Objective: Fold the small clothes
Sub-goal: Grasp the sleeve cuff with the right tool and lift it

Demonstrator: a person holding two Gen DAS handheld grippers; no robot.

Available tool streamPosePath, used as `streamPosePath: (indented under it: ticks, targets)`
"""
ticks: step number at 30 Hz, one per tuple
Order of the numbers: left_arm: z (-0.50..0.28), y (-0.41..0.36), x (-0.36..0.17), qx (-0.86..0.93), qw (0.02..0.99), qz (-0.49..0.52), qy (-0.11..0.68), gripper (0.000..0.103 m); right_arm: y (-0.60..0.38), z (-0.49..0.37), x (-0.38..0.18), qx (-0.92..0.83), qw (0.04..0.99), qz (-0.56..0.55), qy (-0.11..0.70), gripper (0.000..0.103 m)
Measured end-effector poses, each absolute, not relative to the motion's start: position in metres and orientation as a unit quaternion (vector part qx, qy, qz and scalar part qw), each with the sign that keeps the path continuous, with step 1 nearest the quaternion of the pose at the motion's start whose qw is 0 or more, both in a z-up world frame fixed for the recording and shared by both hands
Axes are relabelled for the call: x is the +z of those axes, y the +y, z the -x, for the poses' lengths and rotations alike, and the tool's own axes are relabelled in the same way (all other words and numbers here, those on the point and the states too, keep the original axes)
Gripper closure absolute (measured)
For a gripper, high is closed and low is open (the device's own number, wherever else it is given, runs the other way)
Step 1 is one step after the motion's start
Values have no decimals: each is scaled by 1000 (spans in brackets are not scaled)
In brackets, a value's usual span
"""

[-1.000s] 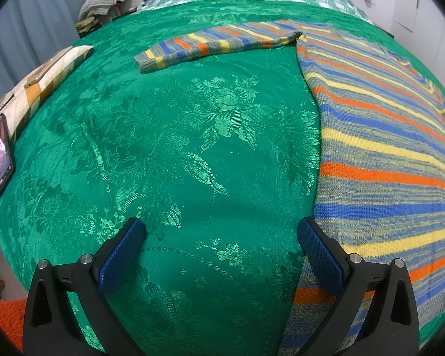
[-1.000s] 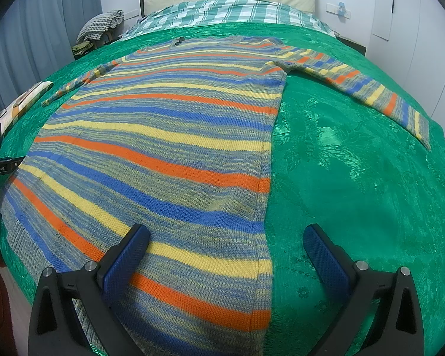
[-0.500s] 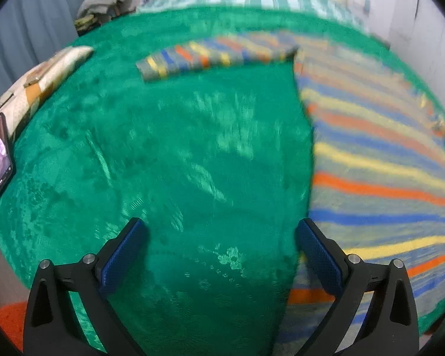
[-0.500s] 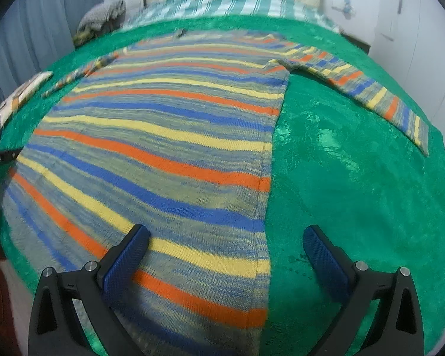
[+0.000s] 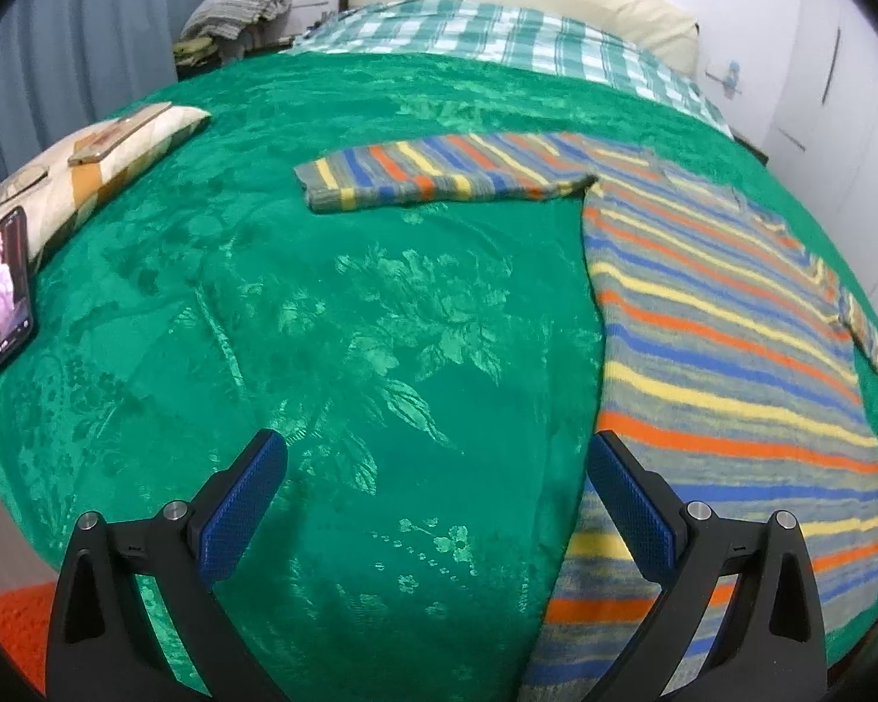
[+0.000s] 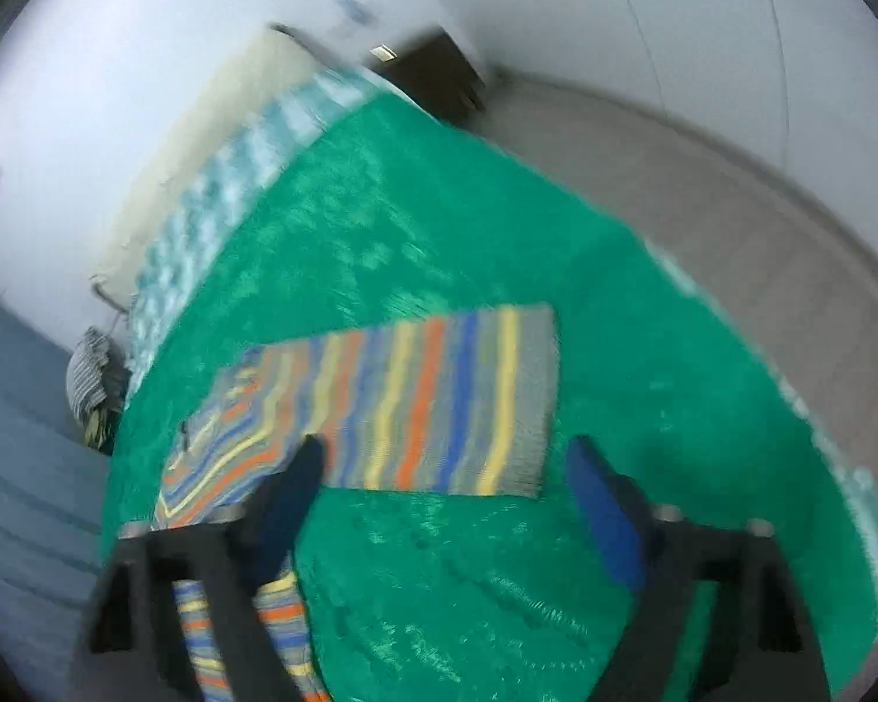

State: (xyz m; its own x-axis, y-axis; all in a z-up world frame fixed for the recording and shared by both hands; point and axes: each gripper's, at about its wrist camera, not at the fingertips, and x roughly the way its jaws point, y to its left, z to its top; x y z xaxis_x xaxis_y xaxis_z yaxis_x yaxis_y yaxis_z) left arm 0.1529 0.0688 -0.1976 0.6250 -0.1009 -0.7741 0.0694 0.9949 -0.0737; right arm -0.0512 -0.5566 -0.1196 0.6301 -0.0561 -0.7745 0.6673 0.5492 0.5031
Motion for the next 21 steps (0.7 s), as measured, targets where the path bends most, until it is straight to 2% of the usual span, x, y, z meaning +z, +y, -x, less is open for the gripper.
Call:
streamPosePath:
  ticks: [8, 9, 10, 12, 16, 21]
  targets:
    - [-157, 64, -213, -41, 891, -3, 452, 1, -583, 30, -171, -265, 758, -460, 378, 49]
    - [-158, 64, -216, -40, 889, -2, 456, 1, -585, 26, -175, -265, 757, -461, 379, 58]
    - [-159, 64, -218, -38, 887, -1, 460, 1, -585, 21, -178, -265, 755, -454, 391, 74]
    - [-162, 63, -222, -36, 884, 0, 467, 1, -582, 11, -183, -269, 751, -420, 432, 98]
    - [-162, 61, -222, -37, 885, -5, 463, 1, -573, -5, -160, -282, 767, -355, 454, 99]
    - [-160, 61, -217, -56, 886, 1, 461, 1, -515, -52, -49, -228, 862, -247, 379, 99]
